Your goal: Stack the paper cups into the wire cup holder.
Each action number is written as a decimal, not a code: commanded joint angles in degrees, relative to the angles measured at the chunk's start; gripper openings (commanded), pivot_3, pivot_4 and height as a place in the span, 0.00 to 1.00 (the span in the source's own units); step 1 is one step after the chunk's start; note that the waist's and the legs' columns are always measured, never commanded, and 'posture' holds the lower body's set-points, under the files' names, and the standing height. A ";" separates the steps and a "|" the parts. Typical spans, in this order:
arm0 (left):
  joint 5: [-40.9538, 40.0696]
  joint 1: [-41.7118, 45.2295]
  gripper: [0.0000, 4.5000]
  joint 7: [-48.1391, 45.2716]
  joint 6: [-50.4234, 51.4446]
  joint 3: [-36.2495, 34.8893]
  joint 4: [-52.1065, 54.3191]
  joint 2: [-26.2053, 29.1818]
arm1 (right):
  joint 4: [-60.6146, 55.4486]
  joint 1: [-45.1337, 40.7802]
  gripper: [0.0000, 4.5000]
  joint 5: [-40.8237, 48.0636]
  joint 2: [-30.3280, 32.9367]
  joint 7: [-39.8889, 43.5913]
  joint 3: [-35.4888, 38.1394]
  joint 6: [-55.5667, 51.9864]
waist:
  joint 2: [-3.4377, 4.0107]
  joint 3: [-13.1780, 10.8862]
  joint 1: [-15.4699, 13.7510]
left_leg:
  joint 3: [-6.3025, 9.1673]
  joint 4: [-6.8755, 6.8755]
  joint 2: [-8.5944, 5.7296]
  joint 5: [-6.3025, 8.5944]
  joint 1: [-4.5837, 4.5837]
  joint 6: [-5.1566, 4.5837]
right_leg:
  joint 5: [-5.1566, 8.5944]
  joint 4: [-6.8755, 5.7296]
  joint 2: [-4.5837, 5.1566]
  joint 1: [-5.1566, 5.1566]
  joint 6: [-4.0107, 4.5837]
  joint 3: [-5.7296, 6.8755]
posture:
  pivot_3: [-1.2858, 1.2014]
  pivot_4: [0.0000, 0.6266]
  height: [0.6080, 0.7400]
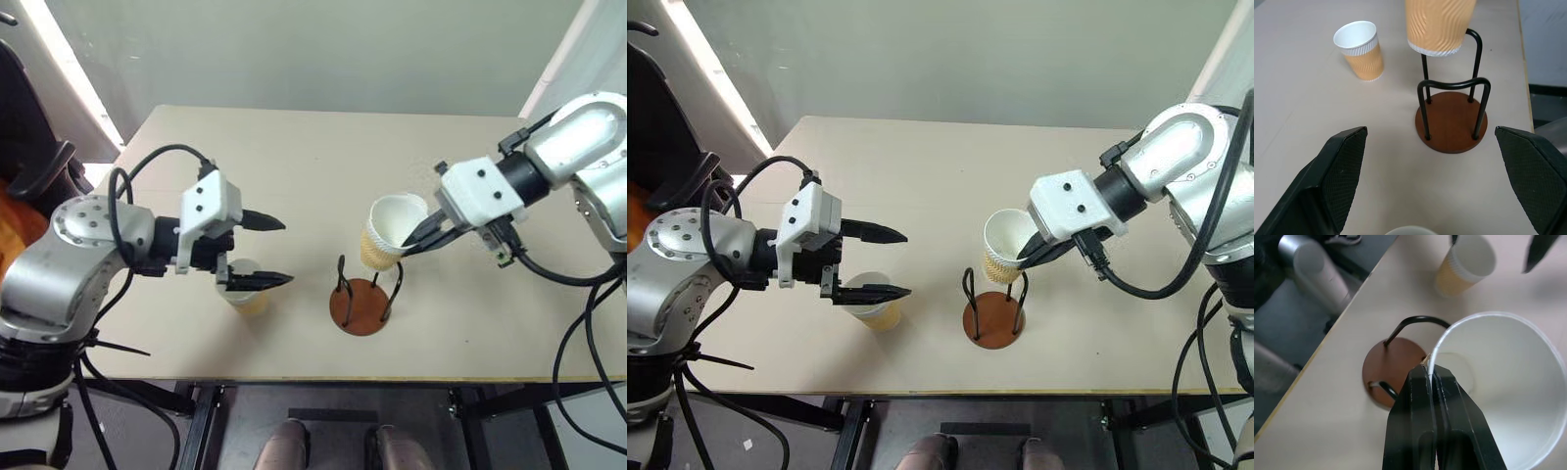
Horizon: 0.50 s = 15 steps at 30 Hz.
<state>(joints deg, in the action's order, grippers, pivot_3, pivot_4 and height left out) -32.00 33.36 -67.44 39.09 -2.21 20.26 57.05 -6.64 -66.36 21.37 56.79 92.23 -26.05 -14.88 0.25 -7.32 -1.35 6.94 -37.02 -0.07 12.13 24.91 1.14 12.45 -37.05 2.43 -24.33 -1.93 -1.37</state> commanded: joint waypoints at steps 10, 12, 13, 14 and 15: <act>0.69 0.76 1.00 0.09 -1.11 1.13 1.09 0.36 | -0.22 0.30 0.01 -2.28 -2.59 0.27 -0.74 2.98 | 0.00 0.00 0.07 | 0.01 -0.01 0.01 -0.01 -0.01 0.03 | -0.12 0.00 0.00 -0.02 0.19 0.02 | 0.52 0.24 1.00; 0.87 1.14 1.00 0.11 -1.18 1.48 0.77 0.23 | 0.09 0.20 0.04 -2.60 -2.91 0.27 -1.04 2.72 | 0.00 0.00 0.10 | 0.00 -0.01 0.03 -0.01 -0.03 0.04 | -0.13 -0.01 0.00 -0.02 0.20 0.03 | 0.52 0.24 1.00; 0.88 1.18 1.00 0.10 -1.19 1.51 0.77 0.25 | 0.03 0.22 0.09 -2.42 -2.96 0.27 -1.08 2.38 | 0.00 0.00 0.10 | 0.01 -0.01 0.03 -0.01 -0.03 0.04 | -0.13 -0.01 0.00 -0.02 0.20 0.03 | 0.52 0.24 1.00; 0.91 1.24 1.00 0.10 -1.20 1.57 0.75 0.27 | 0.10 0.22 0.14 -2.35 -3.10 0.27 -1.09 2.05 | 0.00 0.00 0.10 | 0.01 -0.01 0.03 -0.01 -0.03 0.04 | -0.13 -0.02 0.00 -0.02 0.20 0.03 | 0.52 0.24 1.00; 0.98 1.30 1.00 0.10 -1.24 1.66 0.69 0.28 | 0.25 0.20 0.21 -2.38 -3.27 0.27 -1.08 1.69 | 0.00 0.00 0.10 | 0.01 -0.01 0.03 -0.01 -0.02 0.04 | -0.13 -0.02 0.00 -0.03 0.20 0.03 | 0.52 0.24 1.00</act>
<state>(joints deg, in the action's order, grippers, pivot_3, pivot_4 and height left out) -31.34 33.29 -67.34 38.84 0.21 20.22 57.10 -5.98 -65.17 18.83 53.54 92.24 -27.76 -12.70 0.25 -7.32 -1.25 6.95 -37.03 -0.05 12.12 24.90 1.19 12.32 -37.06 2.43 -24.36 -1.72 -1.34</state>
